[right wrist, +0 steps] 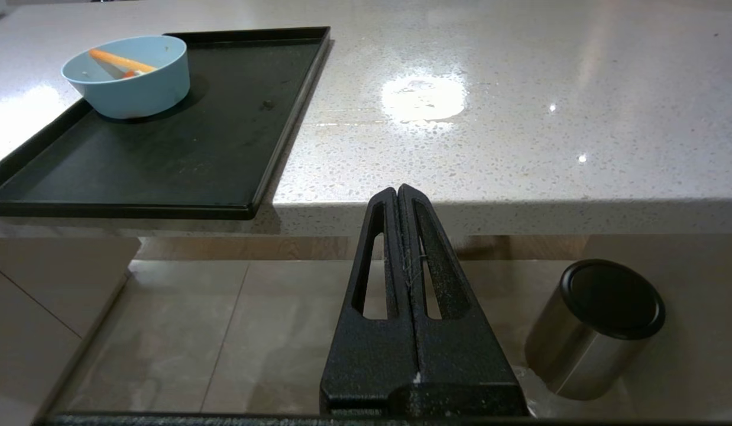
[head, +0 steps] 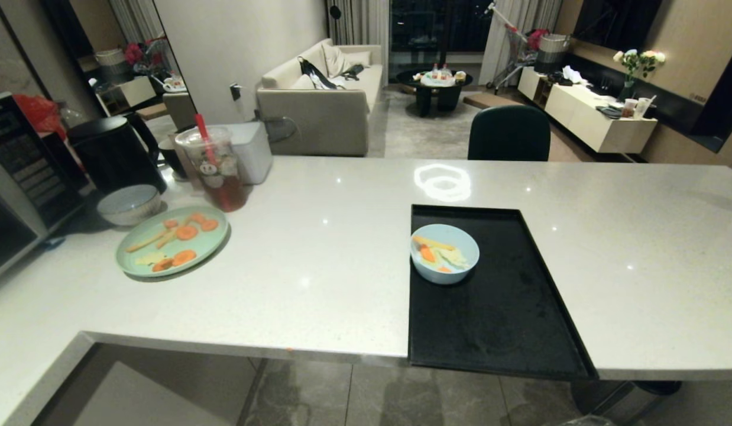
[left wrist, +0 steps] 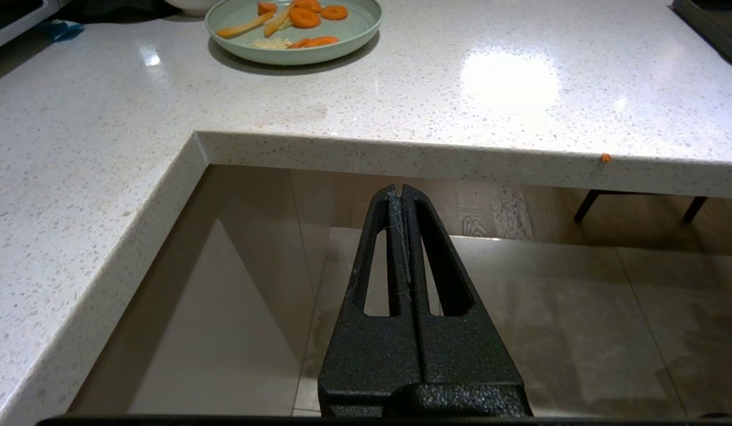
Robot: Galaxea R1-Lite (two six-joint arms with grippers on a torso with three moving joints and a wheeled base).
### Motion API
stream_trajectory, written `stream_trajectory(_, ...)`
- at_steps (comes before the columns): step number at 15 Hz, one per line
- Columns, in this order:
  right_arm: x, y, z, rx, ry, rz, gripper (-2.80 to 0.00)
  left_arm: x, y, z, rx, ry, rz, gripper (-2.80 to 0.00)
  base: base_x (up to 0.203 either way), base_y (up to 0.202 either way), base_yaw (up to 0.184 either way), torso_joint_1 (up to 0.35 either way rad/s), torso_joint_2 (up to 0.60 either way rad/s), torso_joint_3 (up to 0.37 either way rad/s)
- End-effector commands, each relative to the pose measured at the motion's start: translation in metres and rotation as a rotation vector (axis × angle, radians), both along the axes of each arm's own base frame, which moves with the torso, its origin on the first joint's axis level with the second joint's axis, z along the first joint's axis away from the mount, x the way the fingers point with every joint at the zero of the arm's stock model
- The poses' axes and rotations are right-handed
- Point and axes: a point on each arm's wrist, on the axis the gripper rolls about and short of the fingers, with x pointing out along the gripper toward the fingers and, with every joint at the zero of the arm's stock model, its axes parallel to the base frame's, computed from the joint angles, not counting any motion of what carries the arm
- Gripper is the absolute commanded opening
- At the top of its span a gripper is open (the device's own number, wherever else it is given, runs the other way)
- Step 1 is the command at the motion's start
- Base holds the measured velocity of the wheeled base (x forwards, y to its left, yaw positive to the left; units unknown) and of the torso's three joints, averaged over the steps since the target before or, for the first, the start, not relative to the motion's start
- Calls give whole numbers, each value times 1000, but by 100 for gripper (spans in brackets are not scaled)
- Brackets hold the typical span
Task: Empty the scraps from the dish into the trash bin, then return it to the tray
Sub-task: Pick up the bowl with leftover food
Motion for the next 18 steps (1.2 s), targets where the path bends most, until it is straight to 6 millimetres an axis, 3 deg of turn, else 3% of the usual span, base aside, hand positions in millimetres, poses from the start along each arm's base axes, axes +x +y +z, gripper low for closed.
stream_trajectory(1, 0, 0, 0, -8, 1, -3, -280, 0, 0, 0, 0, 1, 0, -280, 0, 0, 0, 0, 0, 0)
stream_trajectory(7, -1, 0, 7, -37, -51, 17, -280, 0, 0, 0, 0, 0, 0, -280, 0, 0, 0, 0, 0, 0)
stream_trajectory(9, -6, 1, 30, -50, -78, 52, -280, 0, 0, 0, 0, 2, 0, -280, 0, 0, 0, 0, 0, 0)
stream_trajectory(11, 3, 1, 56, -70, -14, 64, -280, 0, 0, 0, 0, -1, 0, -280, 0, 0, 0, 0, 0, 0)
stream_trajectory(14, 41, 3, 113, -83, 98, 128, -280, 0, 0, 0, 0, 0, 0, -280, 0, 0, 0, 0, 0, 0)
stream_trajectory(16, 85, 4, 153, -89, 163, 197, -280, 0, 0, 0, 0, 1, 0, -280, 0, 0, 0, 0, 0, 0)
stream_trajectory(18, 140, 7, 183, -95, 225, 265, -280, 0, 0, 0, 0, 2, 0, -280, 0, 0, 0, 0, 0, 0)
